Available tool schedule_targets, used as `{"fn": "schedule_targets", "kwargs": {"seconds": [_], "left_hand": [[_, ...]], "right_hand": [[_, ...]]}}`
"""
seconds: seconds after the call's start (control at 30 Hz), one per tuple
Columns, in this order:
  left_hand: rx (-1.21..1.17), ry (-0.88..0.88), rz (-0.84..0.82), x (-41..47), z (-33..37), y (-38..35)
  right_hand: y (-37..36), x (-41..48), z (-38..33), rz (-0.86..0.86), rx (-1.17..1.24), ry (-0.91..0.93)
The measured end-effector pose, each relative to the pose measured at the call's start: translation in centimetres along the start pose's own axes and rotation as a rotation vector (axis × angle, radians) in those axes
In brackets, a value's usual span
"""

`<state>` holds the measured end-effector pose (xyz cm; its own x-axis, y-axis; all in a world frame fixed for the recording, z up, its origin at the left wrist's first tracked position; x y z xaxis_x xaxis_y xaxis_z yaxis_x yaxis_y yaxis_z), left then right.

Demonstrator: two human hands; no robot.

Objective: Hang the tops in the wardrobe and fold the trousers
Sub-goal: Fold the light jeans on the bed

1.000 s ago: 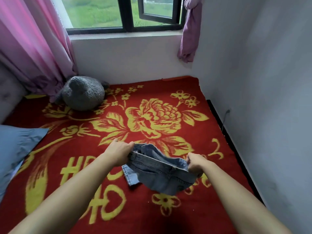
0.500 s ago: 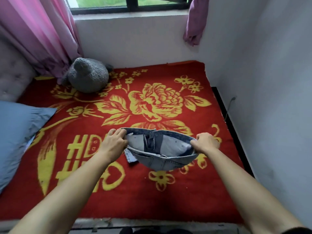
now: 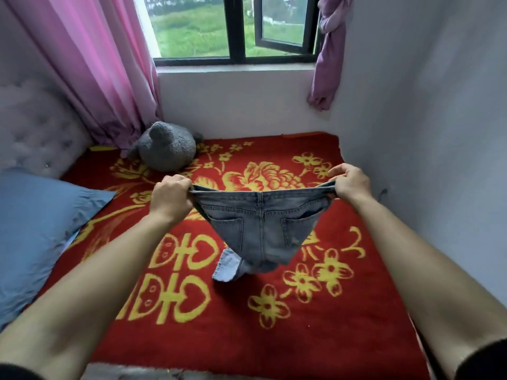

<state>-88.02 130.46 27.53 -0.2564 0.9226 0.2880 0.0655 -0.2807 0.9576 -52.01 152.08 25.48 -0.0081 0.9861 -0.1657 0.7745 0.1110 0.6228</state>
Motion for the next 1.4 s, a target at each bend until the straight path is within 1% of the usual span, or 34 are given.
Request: {"fn": "schedule_targets", "kwargs": {"seconds": [0.1,0.17,0.23,0.3,0.37,0.4,0.47,0.57,0.63,0.67,0.7,0.73,0.8,0.83,0.87,0.93,1.0,1.1,1.27,1.33,1.4], "left_hand": [[-0.278,0.151,0.078,0.4,-3.1,2.9],[-0.34,0.147,0.096,1.0,-4.6,5.0],[-0.352,0.091,0.051,1.5,-6.0,6.7],[-0.297,0.025,-0.042,1.5,-7.3,8.1],[-0.181,-0.055,-0.104,0.9,-8.5,9.6],[-0.149,-0.09,-0.101,0.4,-9.0,10.6],[-0.156,-0.132,-0.064,-0.5,-10.3,12.8],[-0.286,-0.12,-0.063,-1.2,-12.4,15.9],[-0.506,-0.116,-0.107,-1.5,-13.2,18.1],[-0.61,-0.13,-0.102,-1.4,-13.4,19.5],[-0.672,-0.149,-0.053,-1.2,-13.7,21.1],[-0.663,-0.174,0.046,-0.9,-14.0,22.9],[-0.526,-0.21,0.299,-0.5,-14.4,27.0],[-0.458,-0.216,0.406,-0.6,-14.5,28.7],[-0.416,-0.21,0.477,-0.6,-14.4,30.1],[-0.338,-0.197,0.536,-0.5,-14.0,31.9],[-0.211,-0.194,0.559,-0.5,-13.4,32.9],[-0.097,-0.188,0.516,0.3,-12.9,32.8],[-0.115,-0.14,0.35,2.4,-13.0,29.3],[-0.151,-0.069,0.181,4.2,-13.9,26.7],[-0.197,-0.008,-0.038,6.1,-14.4,23.3]], "right_hand": [[1.1,-3.2,-4.2,-0.015,-0.06,0.165],[1.0,-6.0,-6.9,-0.04,-0.221,0.291],[0.8,-9.0,-9.7,0.005,-0.393,0.424],[0.7,-11.7,-12.3,0.082,-0.546,0.494],[0.7,-14.0,-14.6,0.15,-0.73,0.49],[0.6,-15.3,-15.7,0.182,-0.816,0.481],[0.2,-17.7,-17.7,0.24,-0.932,0.491],[0.8,-20.8,-20.5,0.351,-0.968,0.521],[2.5,-22.7,-22.6,0.456,-0.906,0.542],[3.6,-23.7,-23.9,0.524,-0.862,0.558],[4.7,-24.7,-25.0,0.596,-0.818,0.575],[5.8,-25.7,-26.2,0.666,-0.776,0.593],[7.7,-27.6,-28.2,0.771,-0.702,0.622],[8.6,-28.3,-29.0,0.81,-0.668,0.628],[9.4,-28.9,-29.7,0.843,-0.633,0.625],[10.7,-29.6,-30.7,0.873,-0.577,0.605],[11.0,-29.7,-31.1,0.858,-0.549,0.578],[10.1,-29.3,-30.7,0.806,-0.566,0.545],[7.1,-26.3,-28.8,0.673,-0.614,0.498],[5.8,-23.9,-28.0,0.592,-0.639,0.438],[4.2,-20.8,-27.1,0.464,-0.674,0.335]]}}
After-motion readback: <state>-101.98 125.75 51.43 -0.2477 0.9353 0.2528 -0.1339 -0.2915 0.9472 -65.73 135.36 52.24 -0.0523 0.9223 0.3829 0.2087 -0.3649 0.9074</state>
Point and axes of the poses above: each hand's wrist, its own x-axis towards the middle knuckle, its own y-axis out of the back of the hand, z = x × y, the point moved 8 cm from there along x, towards the middle knuckle, and after that the axes turned 11 degrees about -y, right-handed, at the moved point
